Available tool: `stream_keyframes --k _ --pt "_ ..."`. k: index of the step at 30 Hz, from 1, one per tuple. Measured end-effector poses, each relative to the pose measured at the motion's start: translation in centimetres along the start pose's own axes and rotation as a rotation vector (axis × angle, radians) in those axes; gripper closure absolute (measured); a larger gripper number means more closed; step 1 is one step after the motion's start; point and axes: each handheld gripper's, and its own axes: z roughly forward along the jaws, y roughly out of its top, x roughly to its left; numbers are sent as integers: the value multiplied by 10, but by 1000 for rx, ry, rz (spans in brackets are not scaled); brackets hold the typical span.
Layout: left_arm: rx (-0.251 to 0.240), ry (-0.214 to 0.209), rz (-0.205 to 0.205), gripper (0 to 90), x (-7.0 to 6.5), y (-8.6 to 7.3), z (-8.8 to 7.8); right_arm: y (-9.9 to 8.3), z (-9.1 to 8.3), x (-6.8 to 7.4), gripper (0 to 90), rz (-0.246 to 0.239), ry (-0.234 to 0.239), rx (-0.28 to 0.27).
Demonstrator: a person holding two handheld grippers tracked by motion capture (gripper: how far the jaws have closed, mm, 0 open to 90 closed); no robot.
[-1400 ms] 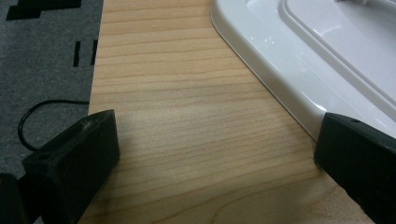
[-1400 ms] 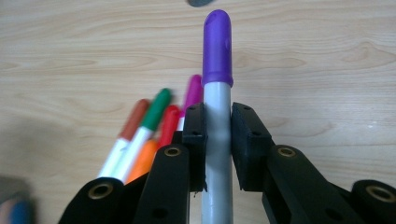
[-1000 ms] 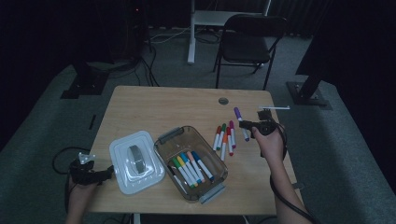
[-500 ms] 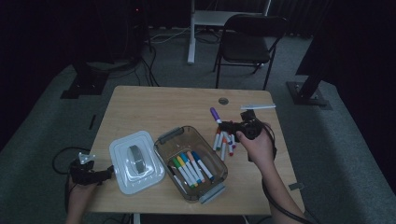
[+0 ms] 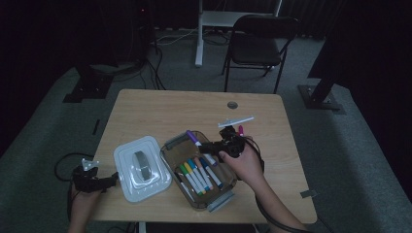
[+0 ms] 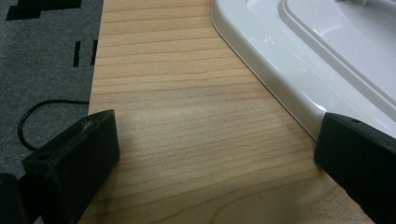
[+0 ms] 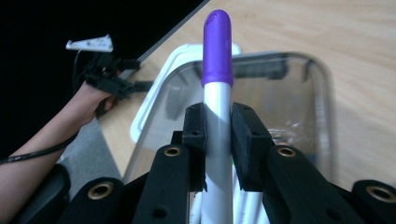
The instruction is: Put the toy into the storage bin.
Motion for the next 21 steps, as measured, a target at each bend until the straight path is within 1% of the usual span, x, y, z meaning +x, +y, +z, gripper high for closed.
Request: stream_keyframes --k 2,3,5,6,7,8,9,10,11,12,13,15,18,19,20,21 --pt "0 0 0 6 0 0 0 -2 7 5 768 -11 9 31" --pt "0 0 0 7 0 0 0 -4 11 8 768 -11 16 34" --pt "0 0 0 7 0 0 0 -5 17 10 768 -14 16 66" --pt "0 0 1 6 0 0 0 -6 20 12 768 -16 20 65" --pt "0 0 1 7 0 0 0 -7 25 14 768 -21 19 91" --pt "0 -1 1 7 0 0 0 -8 28 15 768 -22 20 101" --pt "0 -1 1 7 0 0 0 -8 28 15 768 -22 20 101" --pt "0 -1 0 7 0 0 0 -9 35 16 768 -24 26 115" --pt "0 -1 -1 6 0 0 0 -10 42 18 768 -23 29 143" --pt "0 0 0 6 0 0 0 -11 45 18 768 -20 26 146" --pt "1 0 0 6 0 0 0 -12 51 19 768 -20 21 176" --pt "-1 0 0 7 0 0 0 -14 60 19 768 -12 29 198" --pt "-2 0 0 6 0 0 0 -17 71 20 768 -18 14 244" --pt "-2 0 0 6 0 0 0 -18 76 20 768 -13 21 266" --pt "-2 0 0 6 0 0 0 -19 79 20 768 -11 22 274" --pt "-2 0 0 7 0 0 0 -19 79 20 768 -11 22 274"
